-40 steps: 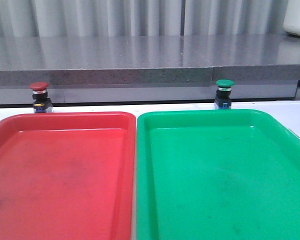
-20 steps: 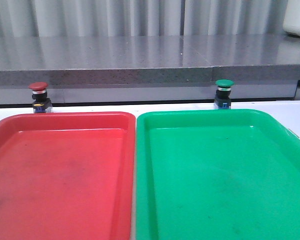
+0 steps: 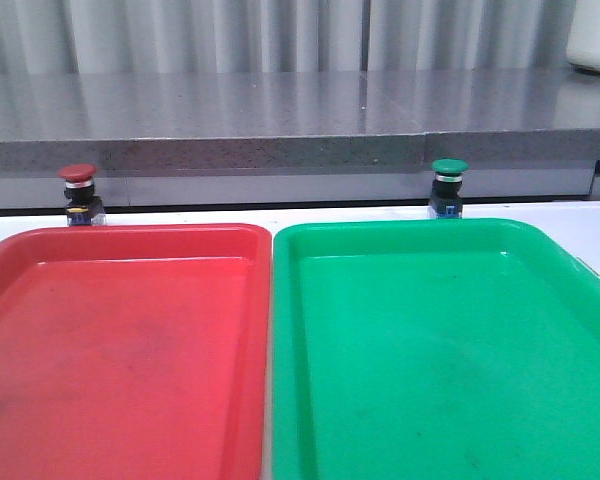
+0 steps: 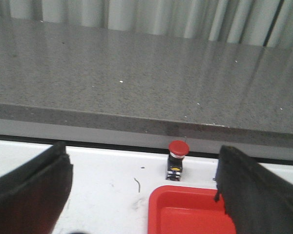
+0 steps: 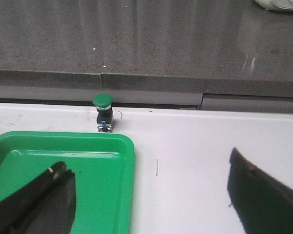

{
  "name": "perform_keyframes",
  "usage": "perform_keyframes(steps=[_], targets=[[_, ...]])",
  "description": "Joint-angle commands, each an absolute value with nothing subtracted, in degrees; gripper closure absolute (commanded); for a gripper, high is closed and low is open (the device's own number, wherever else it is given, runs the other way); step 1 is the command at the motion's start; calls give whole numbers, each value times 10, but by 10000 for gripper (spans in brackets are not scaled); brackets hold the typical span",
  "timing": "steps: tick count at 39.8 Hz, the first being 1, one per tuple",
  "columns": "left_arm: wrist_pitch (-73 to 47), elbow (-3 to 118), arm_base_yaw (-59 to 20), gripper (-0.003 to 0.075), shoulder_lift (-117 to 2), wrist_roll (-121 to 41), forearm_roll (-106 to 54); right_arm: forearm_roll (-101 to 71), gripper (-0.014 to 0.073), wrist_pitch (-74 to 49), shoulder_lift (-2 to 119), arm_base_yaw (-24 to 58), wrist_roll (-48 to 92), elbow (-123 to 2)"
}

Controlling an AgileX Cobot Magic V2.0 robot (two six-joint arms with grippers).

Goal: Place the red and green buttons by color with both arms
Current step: 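Lower the left gripper over the red button and close on it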

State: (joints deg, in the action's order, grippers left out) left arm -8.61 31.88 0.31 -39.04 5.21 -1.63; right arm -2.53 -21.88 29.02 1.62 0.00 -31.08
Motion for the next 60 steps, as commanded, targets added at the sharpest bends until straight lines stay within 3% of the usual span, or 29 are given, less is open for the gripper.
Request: perform_keyframes(steps=[1,11,19,33,53,57,60], targets=[[-42,382,-33,155,-462,49,-13,-26,-50,-176,296,13,6,-333],[-141,543,-102,155,-665,49,14,-26,-50,-176,296,13,6,-333],[-257,688,-103,155,-815,49,17,-26,-50,-176,296,13,6,-333],[-359,899,-86,155,-1032,51,30,-26,-50,-176,296,13,6,-333],[-344,991,-79,159,-1188,51,30,-26,-50,-176,296,13,6,-333],[-344,991,-79,227,-1189,51,30,-26,-50,-176,296,13,6,-333],[-344,991,-79,339,-1189,51,30,-26,-50,-176,296,13,6,-333]])
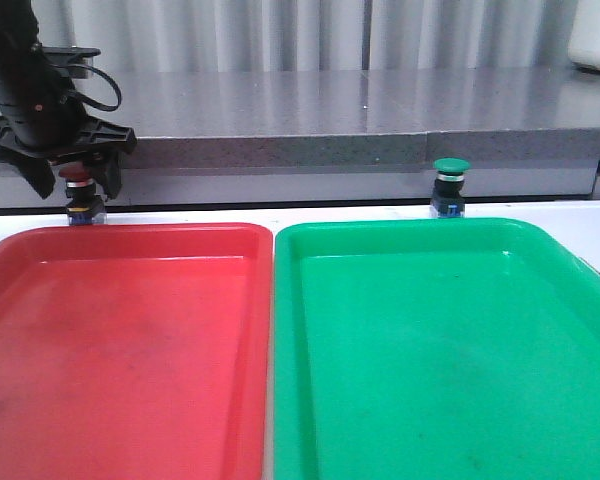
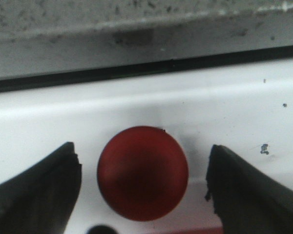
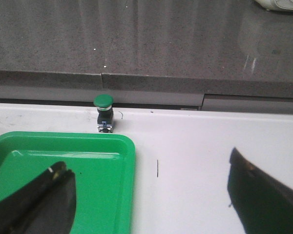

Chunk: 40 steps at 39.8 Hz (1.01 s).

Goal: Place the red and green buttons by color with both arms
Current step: 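Lower the left gripper over the red button and close on it, then lift the red button with the left gripper and lower it into the red tray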

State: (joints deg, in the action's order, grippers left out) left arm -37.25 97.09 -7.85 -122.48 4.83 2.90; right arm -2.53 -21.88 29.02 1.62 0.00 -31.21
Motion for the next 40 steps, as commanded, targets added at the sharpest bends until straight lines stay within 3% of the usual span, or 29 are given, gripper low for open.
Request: perform_keyframes(steps=[1,8,12,23,33,40], targets=[[-344,991,-79,373,-1189,51,30,-26,-50,-176,296,13,6,-333],[-348,991,-79,602,-1189,51,30,-26,-50,-176,296,13,6,-333],[-355,991,-79,674,-1186,51,30,-26,-50,-176,296,13,6,-333],[-361,961,-80,680,-1107,51,30,-26,-50,-176,296,13,6,-333],[-292,797,-107,680,-960,51,24,-26,-50,-176,296,13,6,-333],[-278,669,-174,680,-873,52,24,-26,-50,-176,296,13,6,-333]])
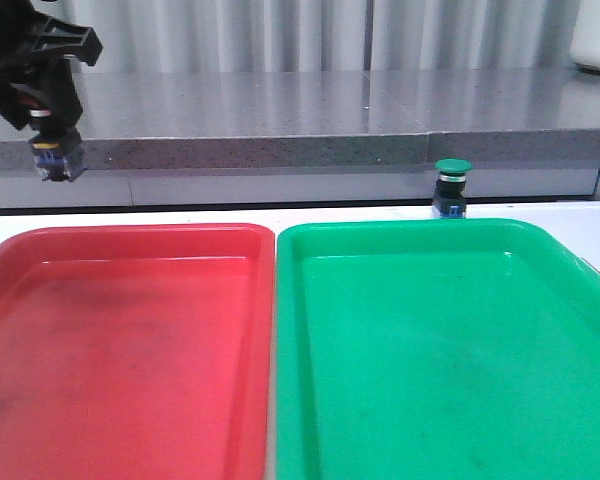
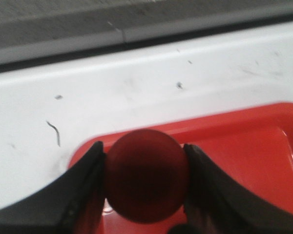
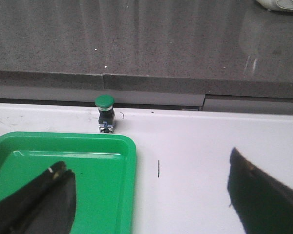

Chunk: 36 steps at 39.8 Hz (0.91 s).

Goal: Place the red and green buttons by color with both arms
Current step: 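Lift the red button with the left gripper and lower it into the red tray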

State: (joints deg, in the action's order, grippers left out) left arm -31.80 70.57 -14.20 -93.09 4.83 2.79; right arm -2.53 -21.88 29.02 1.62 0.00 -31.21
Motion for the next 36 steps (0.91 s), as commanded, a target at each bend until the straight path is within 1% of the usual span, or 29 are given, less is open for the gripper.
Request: perform_keyframes(steps=[1,7,12,22,25,28,30,32,34,36], targets=[[-276,656,-183,680,-866,52,24,-26,-50,-176,296,13,6,-333],[-259,573,-236,680,-842,75,24,-26,-50,-176,296,13,6,-333],[-236,523,-260,677,-843,85,24,-26,-50,-176,296,13,6,-333],[-213,473,-265,674,-843,108,21,-26,-50,-176,296,13,6,-333],[-211,466,-265,644,-843,108,21,-26,-50,-176,296,13,6,-333],[-207,465,-267,570,-843,108,21,-26,-50,-176,296,13,6,-333],[-207,465,-266,496,-843,108,21,-26,-50,-176,296,13,6,-333],[-207,465,-266,407,-843,108,18,-26,-50,-176,296,13,6,-333],[-208,465,-266,295,-843,108,9,-26,-50,-176,296,13,6,-333],[-213,465,-266,207,-842,108,0,-26,-50,-176,296,13,6,-333]])
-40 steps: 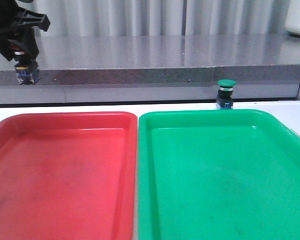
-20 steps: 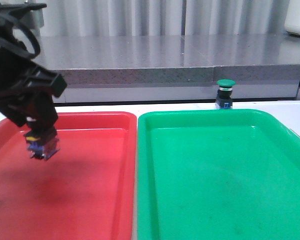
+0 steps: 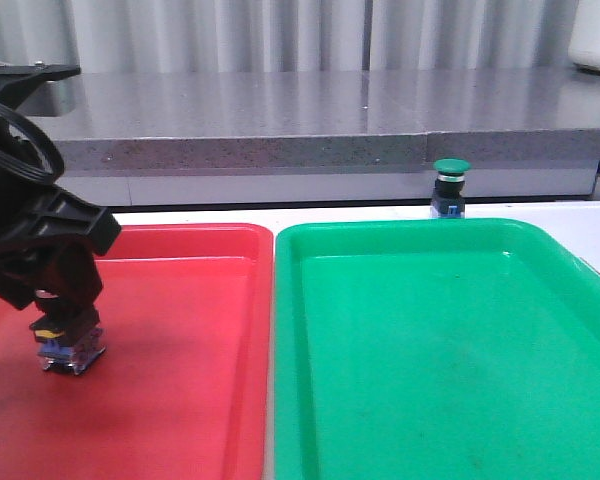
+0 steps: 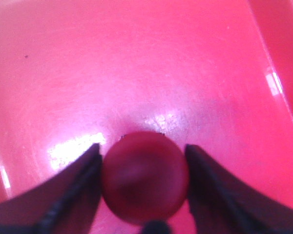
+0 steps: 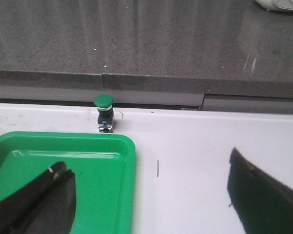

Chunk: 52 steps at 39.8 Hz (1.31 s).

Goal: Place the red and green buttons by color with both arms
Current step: 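Lift the red button with the left gripper and lower it into the red tray, then open the left gripper and raise it away from the red button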

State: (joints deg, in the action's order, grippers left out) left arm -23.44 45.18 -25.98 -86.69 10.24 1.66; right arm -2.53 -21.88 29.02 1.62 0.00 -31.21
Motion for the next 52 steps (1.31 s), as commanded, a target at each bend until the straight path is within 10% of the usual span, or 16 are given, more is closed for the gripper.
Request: perform_keyframes(steps=[1,13,28,52], targets=[[-216,467,-266,179,-840,108,0,-26,-50,-176,296,13,6,-333],[-234,496,-262,218,-771,108,8,-26,-50,-176,296,13,6,-333],[-307,500,-139,739,-638,108,26,-26,-50,-176,296,13,6,-333],[-243,265,-89,740,-196,108,31,-26,-50,-176,296,13,6,-333]])
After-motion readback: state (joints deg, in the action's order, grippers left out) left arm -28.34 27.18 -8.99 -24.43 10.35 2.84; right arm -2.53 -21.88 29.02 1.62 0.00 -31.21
